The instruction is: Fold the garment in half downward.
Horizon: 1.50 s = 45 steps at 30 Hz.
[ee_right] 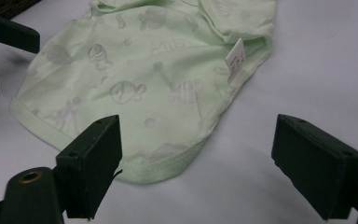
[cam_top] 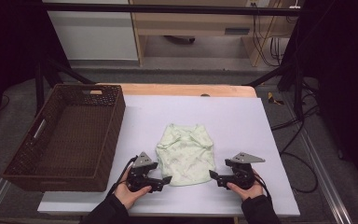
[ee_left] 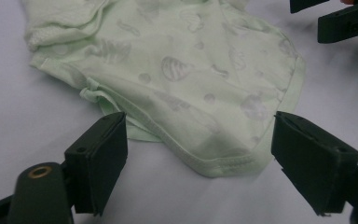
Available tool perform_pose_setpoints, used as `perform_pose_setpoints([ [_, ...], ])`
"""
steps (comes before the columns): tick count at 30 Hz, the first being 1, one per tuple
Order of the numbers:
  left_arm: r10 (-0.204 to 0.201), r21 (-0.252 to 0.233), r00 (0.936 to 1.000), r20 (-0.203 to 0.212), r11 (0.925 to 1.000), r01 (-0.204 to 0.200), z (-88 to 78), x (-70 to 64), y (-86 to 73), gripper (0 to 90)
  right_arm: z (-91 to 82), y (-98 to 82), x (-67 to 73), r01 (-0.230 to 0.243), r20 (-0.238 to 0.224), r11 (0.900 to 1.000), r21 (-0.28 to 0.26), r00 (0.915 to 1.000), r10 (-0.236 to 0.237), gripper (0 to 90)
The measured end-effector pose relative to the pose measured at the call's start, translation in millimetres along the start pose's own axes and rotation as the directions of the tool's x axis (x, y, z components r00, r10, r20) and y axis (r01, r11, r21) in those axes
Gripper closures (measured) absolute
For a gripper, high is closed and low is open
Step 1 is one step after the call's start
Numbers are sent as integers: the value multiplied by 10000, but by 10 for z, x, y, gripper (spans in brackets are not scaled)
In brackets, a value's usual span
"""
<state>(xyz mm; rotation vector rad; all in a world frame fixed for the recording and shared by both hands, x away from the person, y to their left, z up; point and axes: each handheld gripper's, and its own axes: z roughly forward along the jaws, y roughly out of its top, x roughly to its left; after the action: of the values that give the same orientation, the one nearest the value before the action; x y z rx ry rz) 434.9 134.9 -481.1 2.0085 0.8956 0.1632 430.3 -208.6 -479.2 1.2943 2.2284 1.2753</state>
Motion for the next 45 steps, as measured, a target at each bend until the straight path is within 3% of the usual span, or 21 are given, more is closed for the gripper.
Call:
perform_pose_setpoints([
  [5,66,123,9994,-327,9999,-62,4,-14,-5,283,33,0,25,112,2,9996,257,9999,-112,238],
  [13,28,381,9982,-598,9993,-6,6,-22,-7,501,77,6,40,82,251,9984,552,9996,-96,384],
  [19,-218,487,9972,-711,9985,253,31,-32,-18,633,97,6,38,141,315,9974,710,9994,-164,493],
  [32,133,476,9940,-1085,9988,-82,81,-125,-29,779,130,20,82,343,381,9951,925,9986,-379,654],
  [40,15,387,9909,-1345,9992,38,96,-140,-35,857,144,24,109,324,757,9948,969,9963,-398,759],
  [45,-198,412,9928,-1179,9988,248,84,-127,-30,870,151,27,109,243,811,9948,991,9962,-324,875],
])
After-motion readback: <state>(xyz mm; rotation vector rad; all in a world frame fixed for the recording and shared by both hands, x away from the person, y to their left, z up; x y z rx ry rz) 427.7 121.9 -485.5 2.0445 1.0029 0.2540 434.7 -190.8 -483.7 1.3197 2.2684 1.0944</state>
